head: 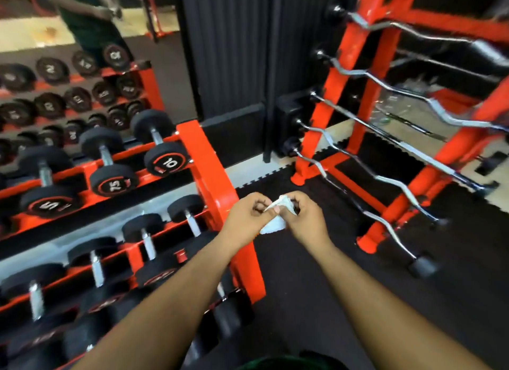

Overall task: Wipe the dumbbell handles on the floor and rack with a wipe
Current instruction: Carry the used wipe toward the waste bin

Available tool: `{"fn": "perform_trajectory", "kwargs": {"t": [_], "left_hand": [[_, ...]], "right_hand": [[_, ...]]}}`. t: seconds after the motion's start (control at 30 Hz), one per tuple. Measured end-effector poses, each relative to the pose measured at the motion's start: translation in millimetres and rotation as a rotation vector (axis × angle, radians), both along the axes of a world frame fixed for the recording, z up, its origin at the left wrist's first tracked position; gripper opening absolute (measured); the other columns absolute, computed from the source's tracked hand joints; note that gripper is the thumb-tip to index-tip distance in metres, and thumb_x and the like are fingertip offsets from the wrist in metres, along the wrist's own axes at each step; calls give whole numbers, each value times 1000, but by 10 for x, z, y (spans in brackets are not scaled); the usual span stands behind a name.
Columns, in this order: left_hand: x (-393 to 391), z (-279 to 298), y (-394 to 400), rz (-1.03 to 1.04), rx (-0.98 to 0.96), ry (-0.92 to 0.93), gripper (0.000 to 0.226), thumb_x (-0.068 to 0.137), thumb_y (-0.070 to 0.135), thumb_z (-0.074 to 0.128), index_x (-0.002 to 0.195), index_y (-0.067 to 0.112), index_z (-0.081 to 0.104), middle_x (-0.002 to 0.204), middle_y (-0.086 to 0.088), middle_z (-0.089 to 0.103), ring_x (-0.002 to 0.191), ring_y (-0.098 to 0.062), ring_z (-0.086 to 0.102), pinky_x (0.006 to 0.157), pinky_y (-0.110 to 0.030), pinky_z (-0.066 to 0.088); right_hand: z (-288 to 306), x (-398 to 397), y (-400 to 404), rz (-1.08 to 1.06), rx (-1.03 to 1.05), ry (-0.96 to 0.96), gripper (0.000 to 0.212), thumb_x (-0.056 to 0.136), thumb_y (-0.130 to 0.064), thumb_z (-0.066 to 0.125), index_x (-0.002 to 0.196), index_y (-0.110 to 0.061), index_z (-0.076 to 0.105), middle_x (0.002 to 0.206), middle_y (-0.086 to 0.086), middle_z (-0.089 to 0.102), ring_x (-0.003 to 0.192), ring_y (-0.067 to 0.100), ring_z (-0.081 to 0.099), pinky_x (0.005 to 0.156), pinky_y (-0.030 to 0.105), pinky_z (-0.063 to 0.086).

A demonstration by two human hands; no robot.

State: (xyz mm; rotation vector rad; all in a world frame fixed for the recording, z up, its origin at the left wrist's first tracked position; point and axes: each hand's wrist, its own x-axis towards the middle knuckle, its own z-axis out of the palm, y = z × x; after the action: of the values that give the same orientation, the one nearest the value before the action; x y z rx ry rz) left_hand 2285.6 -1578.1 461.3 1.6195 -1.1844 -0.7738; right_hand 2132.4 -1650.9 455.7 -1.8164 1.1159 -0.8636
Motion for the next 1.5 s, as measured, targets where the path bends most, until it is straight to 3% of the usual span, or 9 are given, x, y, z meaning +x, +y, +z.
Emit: {"fn": "perform_trajectory", "kwargs": {"t": [0.17,0.4,0.6,0.73,0.9,1.03,1.17,1.27,1.5], "left_hand": [[-671,184,-507,-62,-31,-109,12,86,25,75,79,28,66,74,0,69,64,-10,59,62,-31,49],[-2055,313,-989,-175,-76,-133,17,92,23,72,78,24,62,70,6,65,59,-3,53,57,-17,43],[-3214,302,-1362,-220,-78,-69,10,93,31,68,84,29,64,76,6,67,71,-16,63,72,-49,58],[-3749,385,-1521,-355,-136,-219,9,89,36,69,97,38,65,85,18,69,79,-6,66,72,-35,56],[-4308,475,-1725,-421,-147,-303,5,90,34,71,86,32,69,79,14,70,73,-4,64,69,-35,53],[-4619,383,-1863,-487,-104,-209,5,93,28,69,89,32,69,82,10,72,78,-9,67,70,-34,53],[-4848,348,-1994,-621,-123,-131,20,95,12,66,96,31,71,90,12,73,83,3,64,73,-19,48],[-4992,374,-2118,-732,-153,-122,17,96,5,63,101,17,74,96,10,73,89,4,63,79,-15,46],[-5180,330,-2648,-896,-225,-126,32,95,8,67,86,39,66,92,24,70,91,4,64,80,-14,46]], "right_hand": [[204,-868,-242,-164,-57,-31,7,87,-25,74,89,-27,68,78,-11,71,72,3,64,63,19,47],[354,-2291,-509,-325,-83,-11,3,88,-22,71,86,-25,72,75,-12,71,69,0,63,60,19,44],[464,-3392,-651,-440,-1,-172,4,93,-19,68,93,-23,70,79,-1,73,66,19,69,59,34,56],[515,-3924,-662,-483,-81,-50,18,89,-22,69,101,-30,58,85,-7,70,73,12,66,64,32,53],[509,-4513,-629,-654,-119,87,14,86,-28,71,88,-31,57,79,-12,67,70,5,63,63,32,51],[420,-4820,-580,-653,-77,-39,10,86,-28,76,83,-27,67,78,-10,70,69,4,64,63,29,52],[441,-4960,-551,-570,36,-326,13,94,-20,71,104,-22,64,79,-4,69,68,7,63,64,25,52],[477,-5123,-640,-618,24,-215,12,94,-10,67,95,-22,68,70,-7,64,59,5,55,60,23,46],[523,-5357,-908,-738,21,-284,8,101,-18,58,101,-22,65,87,1,72,71,14,63,69,38,52]]}}
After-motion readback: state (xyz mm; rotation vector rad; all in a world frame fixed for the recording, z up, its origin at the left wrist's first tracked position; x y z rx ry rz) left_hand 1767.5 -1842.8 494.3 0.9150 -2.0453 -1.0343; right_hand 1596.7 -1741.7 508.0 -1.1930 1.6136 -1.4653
